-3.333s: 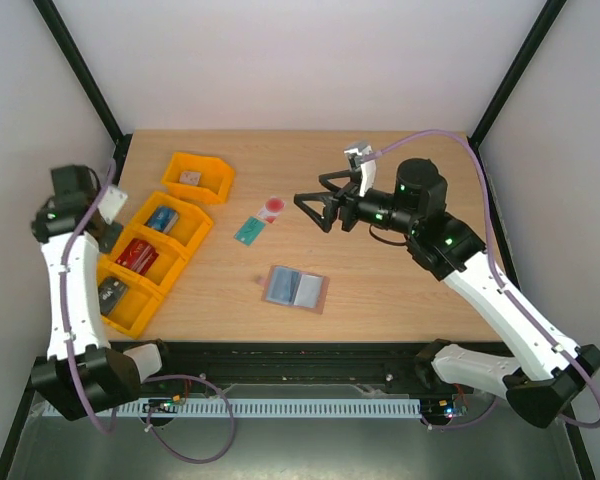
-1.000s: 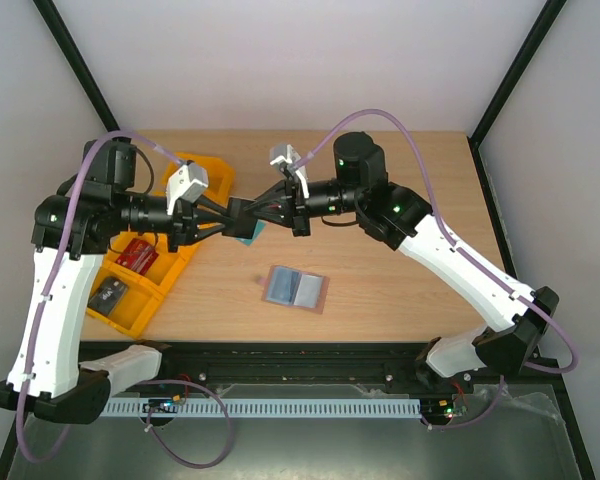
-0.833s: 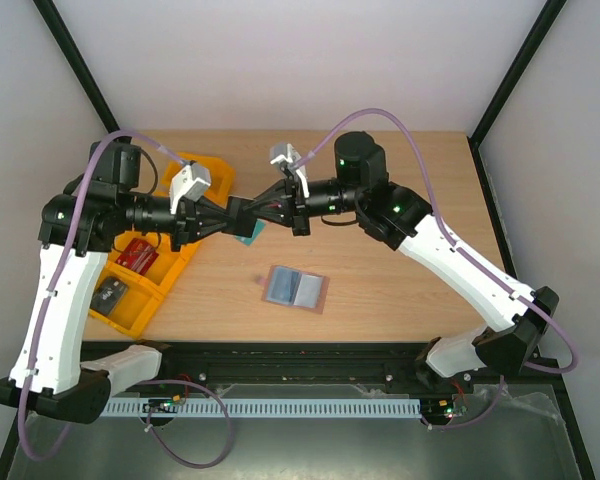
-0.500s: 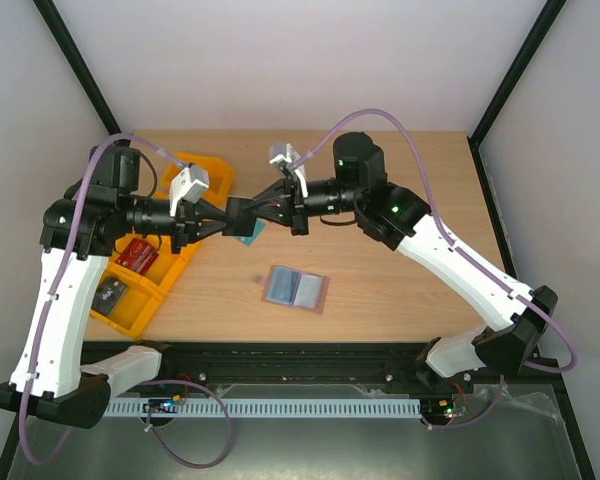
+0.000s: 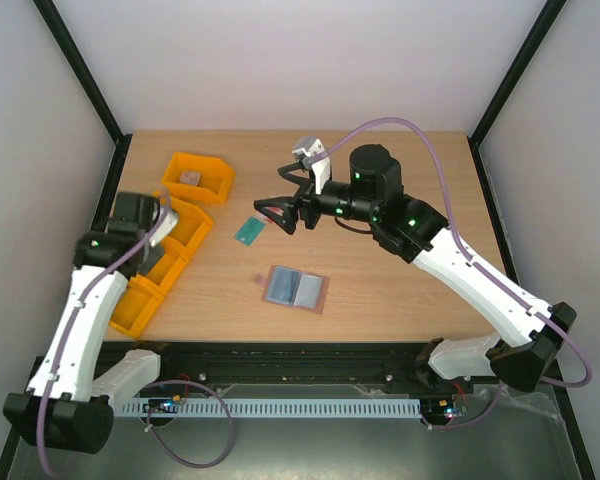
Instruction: Take the credit cards out of the card holder
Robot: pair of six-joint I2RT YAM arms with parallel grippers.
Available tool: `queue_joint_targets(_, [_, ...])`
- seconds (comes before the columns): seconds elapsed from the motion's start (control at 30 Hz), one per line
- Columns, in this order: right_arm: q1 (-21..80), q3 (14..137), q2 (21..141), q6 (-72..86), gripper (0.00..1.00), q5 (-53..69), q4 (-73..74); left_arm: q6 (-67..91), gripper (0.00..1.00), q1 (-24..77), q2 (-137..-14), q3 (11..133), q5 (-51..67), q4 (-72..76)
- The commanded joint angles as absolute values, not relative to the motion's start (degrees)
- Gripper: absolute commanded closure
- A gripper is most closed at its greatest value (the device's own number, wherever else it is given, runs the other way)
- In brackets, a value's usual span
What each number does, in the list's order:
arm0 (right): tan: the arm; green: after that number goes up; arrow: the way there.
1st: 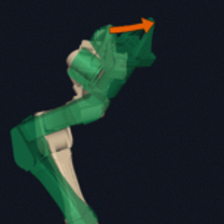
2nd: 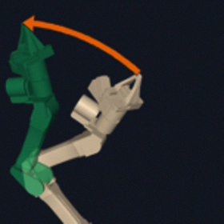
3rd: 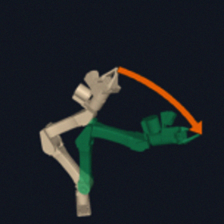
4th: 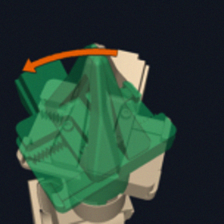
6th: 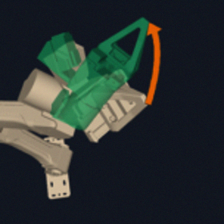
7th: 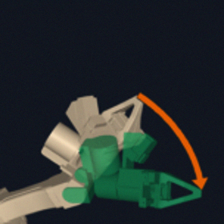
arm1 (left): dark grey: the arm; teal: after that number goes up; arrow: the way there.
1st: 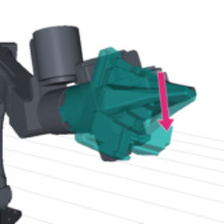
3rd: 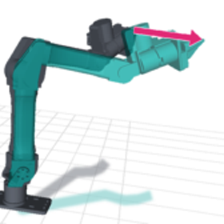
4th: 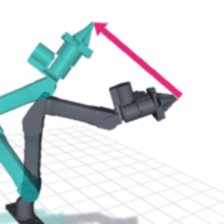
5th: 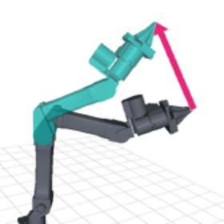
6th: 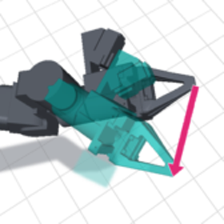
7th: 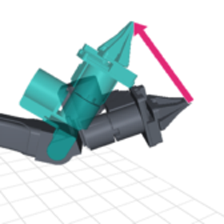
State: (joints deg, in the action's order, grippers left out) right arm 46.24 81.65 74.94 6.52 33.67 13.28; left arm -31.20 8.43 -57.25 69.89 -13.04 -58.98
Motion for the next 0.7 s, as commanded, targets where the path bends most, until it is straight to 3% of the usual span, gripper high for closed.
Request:
queue_joint_targets(0.0, [46.14, 80.38, 73.49, 5.26, 0.01, 32.14, 14.15, -44.14, 0.98, 1.69, -53.23, 51.79, -45.16, -57.20])
queue_joint_targets(0.2, [46.05, 81.18, 73.83, 5.01, 0.01, 33.40, 15.54, -54.15, 0.98, -10.13, -53.16, 41.75, -42.20, -42.03])
queue_joint_targets(0.67, [45.98, 81.18, 73.00, 5.50, 0.01, 33.09, 15.64, -56.77, 0.98, -13.97, -54.19, 32.71, -36.40, -33.13])
